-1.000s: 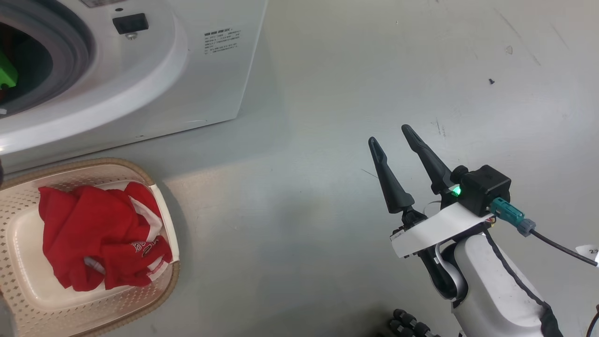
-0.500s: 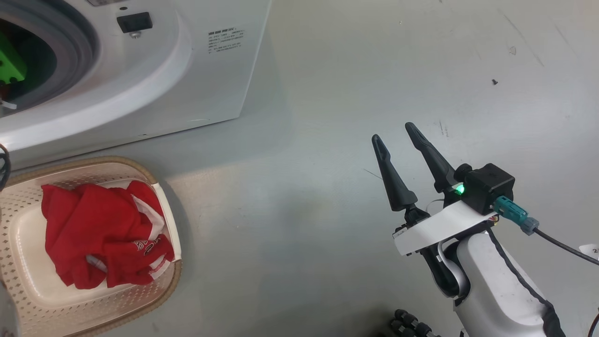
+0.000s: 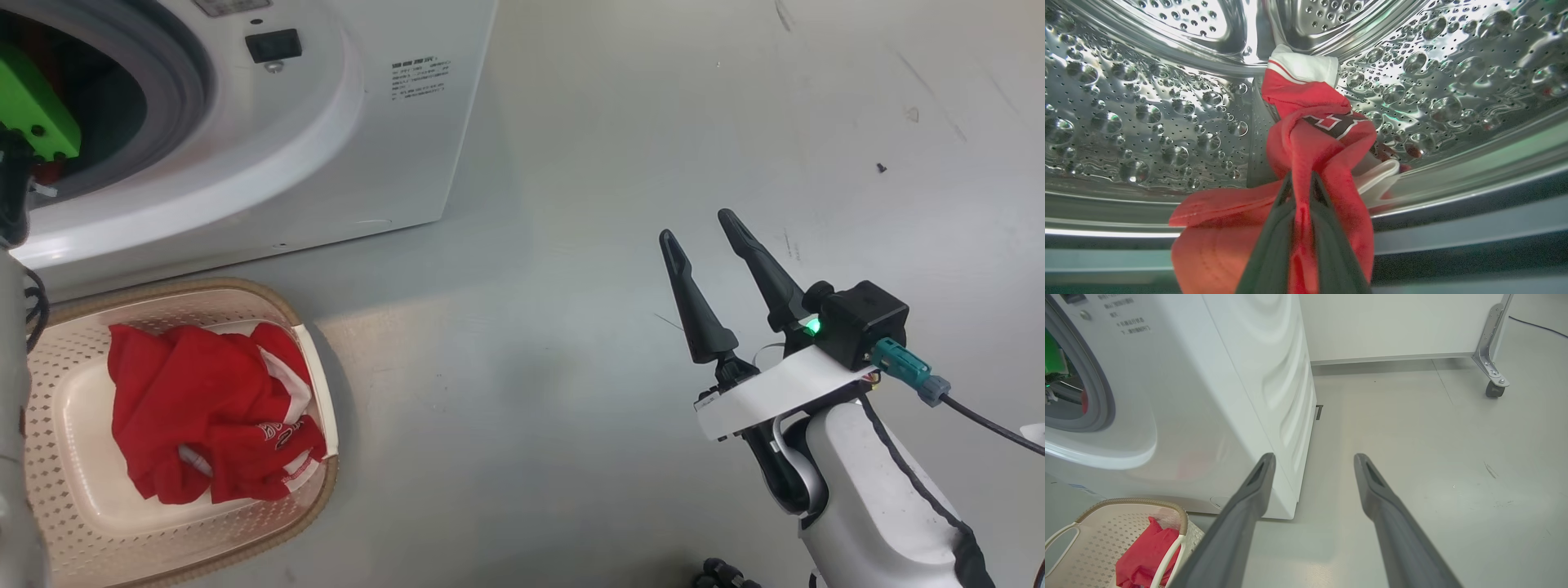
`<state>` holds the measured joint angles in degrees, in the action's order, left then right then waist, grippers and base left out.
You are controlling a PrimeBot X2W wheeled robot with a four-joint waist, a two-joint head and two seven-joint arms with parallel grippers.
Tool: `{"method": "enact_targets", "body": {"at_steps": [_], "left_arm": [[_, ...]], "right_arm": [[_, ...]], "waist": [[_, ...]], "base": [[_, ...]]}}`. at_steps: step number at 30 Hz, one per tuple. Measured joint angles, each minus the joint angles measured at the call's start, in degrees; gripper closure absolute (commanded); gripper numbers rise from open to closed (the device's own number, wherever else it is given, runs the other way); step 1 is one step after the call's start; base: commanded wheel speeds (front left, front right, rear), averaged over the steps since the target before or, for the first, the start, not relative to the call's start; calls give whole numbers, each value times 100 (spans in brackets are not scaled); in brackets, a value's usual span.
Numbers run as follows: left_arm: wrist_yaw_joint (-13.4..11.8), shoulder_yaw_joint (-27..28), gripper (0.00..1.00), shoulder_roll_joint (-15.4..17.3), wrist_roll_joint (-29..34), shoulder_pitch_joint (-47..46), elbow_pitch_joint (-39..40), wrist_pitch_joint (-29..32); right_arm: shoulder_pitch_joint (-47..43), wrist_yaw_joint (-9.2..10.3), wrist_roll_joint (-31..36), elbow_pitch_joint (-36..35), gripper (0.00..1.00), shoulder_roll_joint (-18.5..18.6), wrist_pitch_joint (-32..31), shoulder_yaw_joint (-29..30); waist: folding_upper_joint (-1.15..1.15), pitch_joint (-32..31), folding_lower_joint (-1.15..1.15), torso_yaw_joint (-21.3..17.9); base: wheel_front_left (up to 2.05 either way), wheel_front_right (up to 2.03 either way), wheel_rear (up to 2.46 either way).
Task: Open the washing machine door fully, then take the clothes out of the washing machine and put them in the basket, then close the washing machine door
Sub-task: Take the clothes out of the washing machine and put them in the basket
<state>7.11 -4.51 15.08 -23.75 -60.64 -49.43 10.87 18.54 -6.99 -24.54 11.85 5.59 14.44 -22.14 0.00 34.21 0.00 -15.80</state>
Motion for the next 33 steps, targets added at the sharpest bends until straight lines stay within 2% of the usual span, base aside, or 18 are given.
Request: {"method": "enact_targets", "body": {"at_steps": [10, 33], "left_arm": [[1, -332, 100, -155, 4, 305, -71, -527], [1, -968, 100, -254, -354, 1575, 15, -1764]], "right_arm": [[-2, 0, 18, 76, 0, 71, 0, -1], [-268, 0, 41, 311, 0, 82, 0, -41]], "waist": [[0, -307, 0, 231], [0, -1244, 0, 710]], "base": [[0, 0, 0], [0, 0, 0]]}}
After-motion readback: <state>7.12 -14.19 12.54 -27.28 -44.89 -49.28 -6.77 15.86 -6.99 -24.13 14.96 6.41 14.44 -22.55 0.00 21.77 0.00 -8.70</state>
